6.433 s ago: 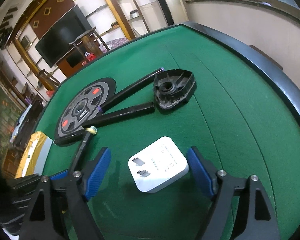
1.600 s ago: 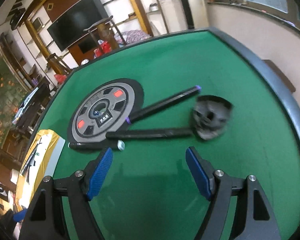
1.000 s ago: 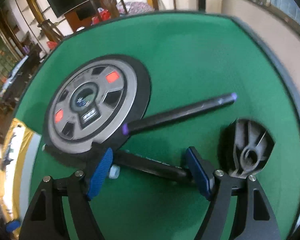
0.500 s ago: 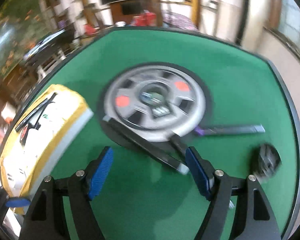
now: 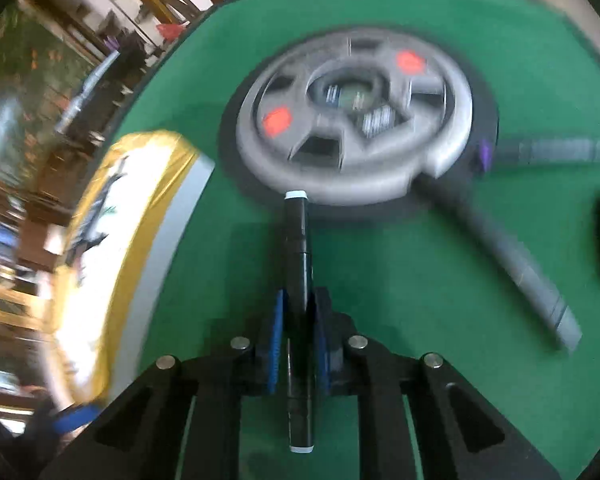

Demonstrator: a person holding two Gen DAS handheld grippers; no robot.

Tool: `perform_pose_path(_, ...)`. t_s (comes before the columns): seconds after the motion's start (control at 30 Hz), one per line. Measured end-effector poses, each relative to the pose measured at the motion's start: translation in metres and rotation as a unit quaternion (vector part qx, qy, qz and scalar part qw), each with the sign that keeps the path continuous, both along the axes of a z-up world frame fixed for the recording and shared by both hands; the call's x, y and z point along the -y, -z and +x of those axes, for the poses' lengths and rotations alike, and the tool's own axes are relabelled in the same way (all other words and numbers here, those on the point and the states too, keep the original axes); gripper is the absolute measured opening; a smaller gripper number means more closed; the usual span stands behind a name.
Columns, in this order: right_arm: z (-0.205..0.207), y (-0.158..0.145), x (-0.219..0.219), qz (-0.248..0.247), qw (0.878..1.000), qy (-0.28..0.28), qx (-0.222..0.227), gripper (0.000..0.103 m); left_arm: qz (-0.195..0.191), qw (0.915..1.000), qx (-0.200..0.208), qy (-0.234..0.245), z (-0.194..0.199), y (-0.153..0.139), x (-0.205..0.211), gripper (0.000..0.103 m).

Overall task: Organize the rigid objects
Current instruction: 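Grasp a white-capped black marker beside the disc with the right tool, then grasp another black marker with the left tool while right tool holds its marker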

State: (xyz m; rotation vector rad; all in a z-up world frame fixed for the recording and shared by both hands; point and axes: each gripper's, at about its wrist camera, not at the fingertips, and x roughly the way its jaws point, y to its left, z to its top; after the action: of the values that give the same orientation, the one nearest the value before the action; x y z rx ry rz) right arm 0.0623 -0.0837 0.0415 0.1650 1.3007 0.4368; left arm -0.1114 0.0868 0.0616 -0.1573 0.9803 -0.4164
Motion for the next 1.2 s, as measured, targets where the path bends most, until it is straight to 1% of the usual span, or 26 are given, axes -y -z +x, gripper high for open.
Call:
perform_pose_path(0.03, -0.01, 0.001, 0.004, 0.012, 1.0, -0.001, -0.008, 0.015, 0.0, 1.0, -0.001, 0.0, 0.0, 0.001, 0.001, 0.098)
perform_pose_path(0.1, -0.026, 0.0, 0.009, 0.018, 1.0, -0.008, -0.008, 0.015, 0.007, 1.0, 0.003, 0.002, -0.001, 0.0, 0.006, 0.098)
perform_pose_path(0.2, -0.045, -0.003, 0.015, 0.021, 1.0, -0.018, 0.008, 0.015, -0.001, 1.0, -0.003, 0.007, 0.0, 0.001, 0.012, 0.098)
perform_pose_path(0.27, -0.055, -0.003, 0.012, 0.019, 0.999, -0.021, 0.018, 0.015, 0.002, 1.0, -0.005, 0.007, -0.001, 0.002, 0.015, 0.098)
perform_pose_path(0.37, -0.067, 0.004, 0.011, 0.01, 0.999, -0.024, 0.037, 0.015, 0.003, 1.0, -0.005, 0.003, -0.002, 0.001, 0.016, 0.098)
perform_pose_path(0.43, -0.077, 0.006, 0.018, 0.013, 0.999, -0.019, 0.045, 0.014, 0.004, 1.0, -0.005, -0.002, -0.001, 0.001, 0.014, 0.098)
perform_pose_path(0.53, -0.09, 0.006, 0.027, 0.004, 0.998, -0.002, 0.067, 0.015, 0.001, 0.9999, -0.006, -0.011, 0.001, 0.0, 0.012, 0.098)
perform_pose_path(0.6, -0.101, 0.003, 0.045, -0.009, 0.997, 0.016, 0.081, 0.015, 0.0, 1.0, -0.001, -0.009, 0.008, -0.004, 0.017, 0.098)
perform_pose_path(0.63, -0.108, 0.002, 0.058, -0.021, 0.995, 0.028, 0.089, 0.015, -0.002, 1.0, 0.004, -0.004, 0.013, -0.007, 0.022, 0.098)
perform_pose_path(0.67, -0.114, 0.001, 0.066, -0.022, 0.995, 0.036, 0.091, 0.015, -0.005, 1.0, 0.007, 0.001, 0.021, -0.01, 0.029, 0.098)
perform_pose_path(0.73, -0.123, 0.0, 0.093, -0.01, 0.994, 0.062, 0.09, 0.015, -0.013, 0.9999, 0.007, 0.005, 0.041, -0.014, 0.044, 0.098)
perform_pose_path(0.87, -0.138, 0.001, 0.133, 0.016, 0.989, 0.107, 0.097, 0.015, -0.025, 0.9992, -0.019, -0.025, 0.1, -0.008, 0.084, 0.098)
perform_pose_path(0.93, -0.143, 0.001, 0.146, 0.033, 0.987, 0.124, 0.099, 0.015, -0.023, 0.9984, -0.029, -0.043, 0.127, -0.002, 0.111, 0.098)
perform_pose_path(1.03, -0.149, 0.004, 0.166, 0.061, 0.983, 0.141, 0.101, 0.015, 0.004, 0.9965, -0.03, -0.078, 0.158, 0.002, 0.143, 0.098)
perform_pose_path(1.13, -0.149, 0.008, 0.18, 0.088, 0.979, 0.154, 0.1, 0.015, 0.063, 0.9931, -0.019, -0.097, 0.182, 0.007, 0.171, 0.098)
perform_pose_path(1.2, -0.148, 0.012, 0.186, 0.101, 0.977, 0.159, 0.1, 0.015, 0.093, 0.9902, -0.024, -0.101, 0.19, 0.015, 0.183, 0.098)
